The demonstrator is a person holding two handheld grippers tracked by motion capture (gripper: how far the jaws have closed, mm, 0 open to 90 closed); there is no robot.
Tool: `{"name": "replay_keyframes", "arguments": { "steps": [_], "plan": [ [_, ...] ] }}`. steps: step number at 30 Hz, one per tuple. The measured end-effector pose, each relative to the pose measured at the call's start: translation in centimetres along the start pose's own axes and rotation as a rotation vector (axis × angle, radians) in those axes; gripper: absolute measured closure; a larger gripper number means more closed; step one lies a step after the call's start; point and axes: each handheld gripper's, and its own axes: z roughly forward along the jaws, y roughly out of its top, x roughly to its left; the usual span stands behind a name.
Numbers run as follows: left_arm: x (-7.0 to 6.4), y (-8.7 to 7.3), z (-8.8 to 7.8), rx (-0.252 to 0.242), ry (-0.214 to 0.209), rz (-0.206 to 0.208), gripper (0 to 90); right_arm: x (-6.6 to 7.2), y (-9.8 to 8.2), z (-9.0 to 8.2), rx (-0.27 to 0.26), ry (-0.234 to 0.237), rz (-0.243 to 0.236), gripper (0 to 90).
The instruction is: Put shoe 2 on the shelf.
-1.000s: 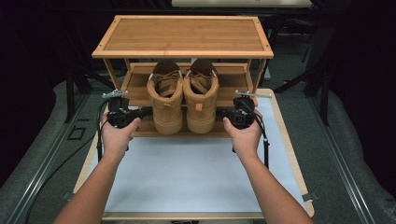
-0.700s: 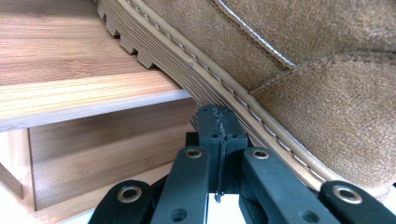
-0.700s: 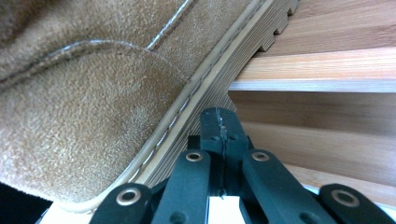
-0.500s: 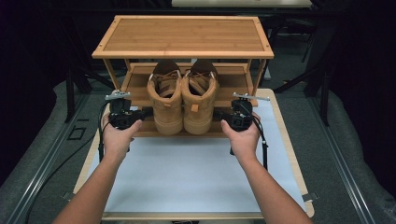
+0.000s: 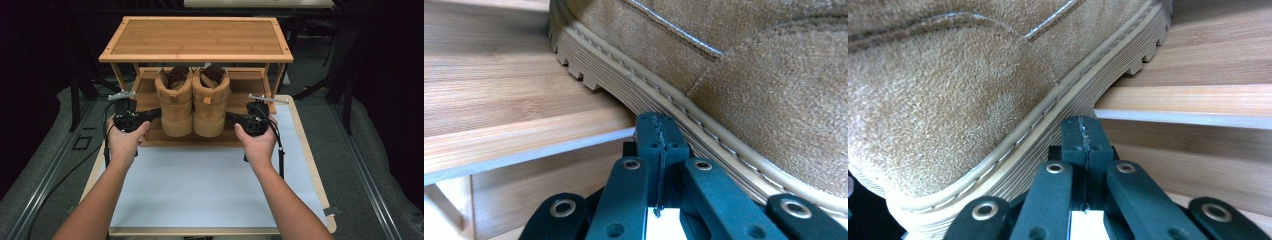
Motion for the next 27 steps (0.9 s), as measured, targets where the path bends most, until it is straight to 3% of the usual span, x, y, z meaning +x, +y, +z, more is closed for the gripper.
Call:
{"name": "replay_keyframes", "arguments": {
  "steps": [7,12,21,22,27],
  "plan": [
    [0.1,0.5,0.1,-0.019,-0.007,-0.015,90.0,0.1,0.5,0.1,-0.006,-0.003,0.001,90.0],
    [0.0,1.4,0.4,-0.018,0.015,0.001,90.0,-0.1,1.3,0.2,-0.009,0.005,0.017,90.0],
    [0.4,2.2,1.5,-0.035,-0.006,-0.021,90.0,-0.5,2.6,0.9,-0.022,-0.031,0.025,90.0],
    [0.3,2.4,1.7,-0.038,0.019,-0.005,90.0,-0.6,2.8,1.2,-0.038,-0.028,0.036,90.0],
    [0.6,2.8,2.1,-0.041,0.039,-0.006,90.0,-0.4,3.1,1.7,-0.036,-0.037,0.031,90.0]
  ]
}}
